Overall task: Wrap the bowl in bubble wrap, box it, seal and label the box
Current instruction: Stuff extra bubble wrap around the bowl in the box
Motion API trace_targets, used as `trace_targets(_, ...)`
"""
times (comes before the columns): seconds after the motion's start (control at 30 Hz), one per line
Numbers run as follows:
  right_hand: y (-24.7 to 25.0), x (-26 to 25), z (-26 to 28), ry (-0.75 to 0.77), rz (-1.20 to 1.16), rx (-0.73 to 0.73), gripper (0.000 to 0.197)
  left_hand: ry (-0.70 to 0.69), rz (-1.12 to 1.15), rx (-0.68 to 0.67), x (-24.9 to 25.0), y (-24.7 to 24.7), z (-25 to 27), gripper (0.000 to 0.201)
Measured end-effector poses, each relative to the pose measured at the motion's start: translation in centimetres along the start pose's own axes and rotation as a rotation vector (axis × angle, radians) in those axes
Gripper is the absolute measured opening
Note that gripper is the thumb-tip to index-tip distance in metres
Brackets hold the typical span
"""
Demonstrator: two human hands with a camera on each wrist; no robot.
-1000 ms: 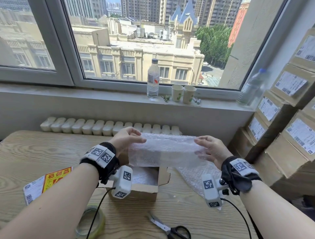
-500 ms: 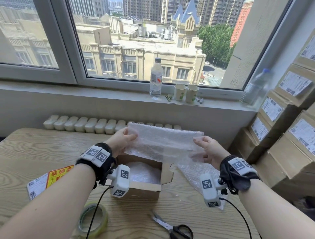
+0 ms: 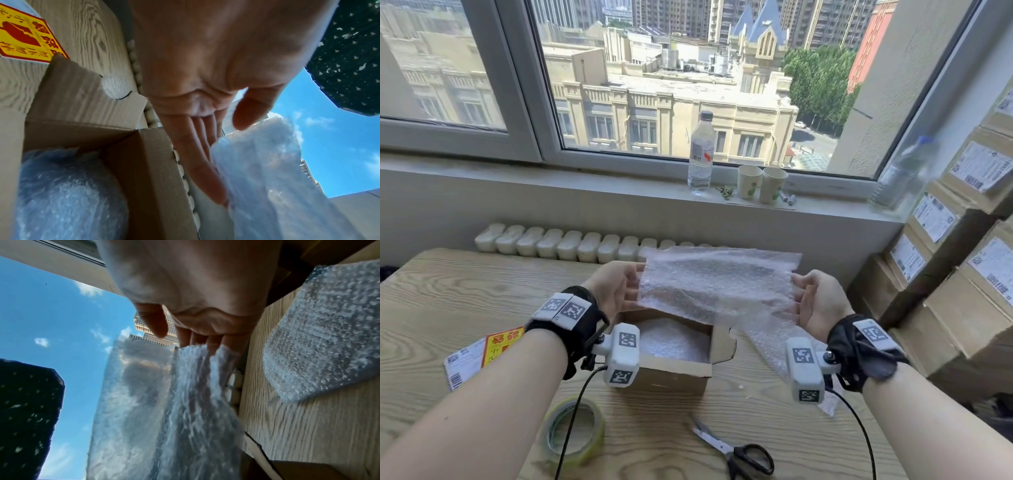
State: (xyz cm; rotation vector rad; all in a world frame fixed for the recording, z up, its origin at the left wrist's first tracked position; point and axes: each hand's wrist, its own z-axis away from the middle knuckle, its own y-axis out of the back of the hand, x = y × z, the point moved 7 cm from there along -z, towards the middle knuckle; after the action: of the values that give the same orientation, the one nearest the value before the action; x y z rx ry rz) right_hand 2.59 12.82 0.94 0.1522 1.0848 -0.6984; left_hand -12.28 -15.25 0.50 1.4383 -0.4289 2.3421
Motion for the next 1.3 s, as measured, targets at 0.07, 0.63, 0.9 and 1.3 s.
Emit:
trace_targets(0.07, 0.4, 0.0, -0.4, 0.032, 0.045, 0.023, 0.024, 0.008, -0.035, 0.010, -0.1, -0.2, 0.0, 0.018)
trace_targets(0.63, 0.0, 0.5, -0.8, 0.140, 0.079, -0.004, 0.054, -0.089, 0.114, -0.035, 1.0, -1.4, 1.0, 0.035)
trace_targets(0.9, -1.8, 0.2, 0.6, 0.168, 0.297, -0.004, 0.039, -0.172, -0.494, 0.082, 1.2, 0.2, 1.0, 0.021)
trace_targets(1.3, -6.8, 2.7, 0.9, 0.247, 0.955, -0.049, 0.021, -0.206, -0.997, 0.175, -0.8, 3.3, -0.1, 0.036)
